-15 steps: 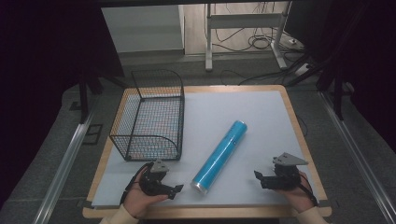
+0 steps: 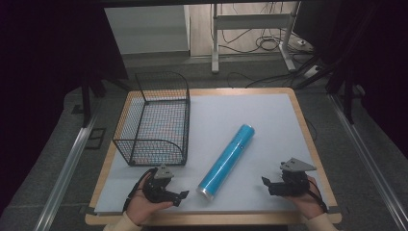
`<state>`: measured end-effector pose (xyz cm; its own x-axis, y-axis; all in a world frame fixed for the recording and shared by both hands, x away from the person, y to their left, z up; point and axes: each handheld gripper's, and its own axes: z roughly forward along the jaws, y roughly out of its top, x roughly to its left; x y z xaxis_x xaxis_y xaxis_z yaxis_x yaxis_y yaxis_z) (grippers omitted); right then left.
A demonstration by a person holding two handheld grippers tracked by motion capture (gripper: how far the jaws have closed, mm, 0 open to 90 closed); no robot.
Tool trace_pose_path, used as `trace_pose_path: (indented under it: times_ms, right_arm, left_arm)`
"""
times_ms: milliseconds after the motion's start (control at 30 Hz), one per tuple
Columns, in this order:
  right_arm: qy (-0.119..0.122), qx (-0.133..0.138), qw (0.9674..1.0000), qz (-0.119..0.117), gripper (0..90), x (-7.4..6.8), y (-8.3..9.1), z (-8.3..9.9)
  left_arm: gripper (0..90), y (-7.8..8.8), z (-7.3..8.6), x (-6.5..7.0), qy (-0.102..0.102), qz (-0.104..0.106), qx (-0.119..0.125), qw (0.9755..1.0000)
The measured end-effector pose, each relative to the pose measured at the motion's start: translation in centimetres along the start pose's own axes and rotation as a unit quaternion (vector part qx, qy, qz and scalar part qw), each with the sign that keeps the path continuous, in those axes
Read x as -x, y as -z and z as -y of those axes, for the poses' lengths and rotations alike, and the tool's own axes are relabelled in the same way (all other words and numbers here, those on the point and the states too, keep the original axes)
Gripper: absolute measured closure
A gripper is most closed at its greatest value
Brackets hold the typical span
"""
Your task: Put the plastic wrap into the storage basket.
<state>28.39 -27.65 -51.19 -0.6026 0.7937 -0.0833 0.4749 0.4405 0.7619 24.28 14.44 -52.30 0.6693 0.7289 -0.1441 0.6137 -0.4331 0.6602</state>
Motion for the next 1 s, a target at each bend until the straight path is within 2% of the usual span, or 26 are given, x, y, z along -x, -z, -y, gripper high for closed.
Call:
trace_pose_path:
  times_ms: [133, 300, 600, 733, 833, 1000]
  right_arm:
    - [0.009, 0.002, 1.0, -0.001, 9.5, 0.1, 0.1, 0.0]
    - [0.007, 0.004, 1.0, -0.002, 9.4, 0.4, 0.2, 0.2]
    - [0.011, 0.003, 0.9999, -0.002, 9.6, 0.4, 0.0, 0.2]
    - [0.005, 0.004, 1.0, 0.0, 9.6, 0.5, 0.1, 0.2]
    - [0.007, 0.003, 1.0, 0.001, 9.6, 0.4, 0.1, 0.2]
    - [0.015, 0.003, 0.9999, 0.003, 9.6, 0.3, 0.2, 0.2]
  left_arm:
    - [12.4, 0.8, -0.9, 0.5, 0.0, -0.007, 0.01, 0.9999]
    - [13.0, 1.8, -2.0, 1.2, -0.008, -0.004, 0.019, 0.9998]
    - [13.8, 2.8, -3.2, 1.1, -0.005, 0.0, 0.022, 0.9998]
    - [13.9, 3.2, -3.6, 1.4, -0.006, 0.0, 0.021, 0.9998]
    - [14.0, 3.3, -4.1, 1.7, -0.007, -0.003, 0.023, 0.9997]
    - [14.0, 2.8, -4.7, 1.9, -0.011, 0.0, 0.012, 0.9999]
